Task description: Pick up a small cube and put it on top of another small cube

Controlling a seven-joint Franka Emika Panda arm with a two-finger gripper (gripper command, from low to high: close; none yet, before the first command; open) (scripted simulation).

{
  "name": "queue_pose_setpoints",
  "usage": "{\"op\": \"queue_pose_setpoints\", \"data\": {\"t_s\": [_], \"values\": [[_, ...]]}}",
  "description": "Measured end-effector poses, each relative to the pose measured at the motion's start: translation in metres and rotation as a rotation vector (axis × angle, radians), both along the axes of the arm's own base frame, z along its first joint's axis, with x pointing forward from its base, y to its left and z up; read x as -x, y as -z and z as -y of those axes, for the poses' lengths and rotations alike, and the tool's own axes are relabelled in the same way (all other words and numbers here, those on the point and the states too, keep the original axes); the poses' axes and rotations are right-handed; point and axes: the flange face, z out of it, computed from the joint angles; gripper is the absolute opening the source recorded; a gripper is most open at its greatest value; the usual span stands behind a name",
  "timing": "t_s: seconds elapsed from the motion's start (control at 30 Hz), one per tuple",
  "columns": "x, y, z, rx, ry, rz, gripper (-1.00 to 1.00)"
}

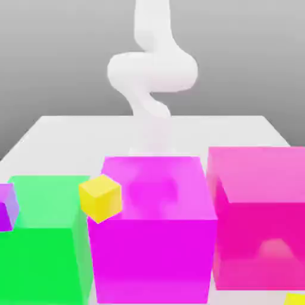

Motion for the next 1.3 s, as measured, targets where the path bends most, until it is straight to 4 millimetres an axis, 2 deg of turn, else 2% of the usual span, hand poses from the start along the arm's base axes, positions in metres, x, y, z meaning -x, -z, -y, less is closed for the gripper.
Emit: {"op": "queue_pose_setpoints", "data": {"t_s": [0.1,0.23,0.4,0.57,0.77,0.87,0.97,1.13,1.3], "values": [[-0.027,0.031,0.025,-0.057,0.121,-0.091,0.0],[-0.058,0.095,0.075,-0.165,0.365,-0.194,0.0],[-0.072,0.183,0.147,-0.31,0.698,-0.305,0.0],[-0.058,0.274,0.215,-0.461,1.039,-0.4,0.0],[-0.009,0.379,0.279,-0.646,1.455,-0.498,0.0],[0.021,0.413,0.288,-0.696,1.628,-0.494,0.0],[0.049,0.439,0.286,-0.73,1.78,-0.464,0.0],[0.095,0.476,0.273,-0.785,2.015,-0.404,0.0],[0.142,0.505,0.251,-0.848,2.244,-0.335,0.0]]}}
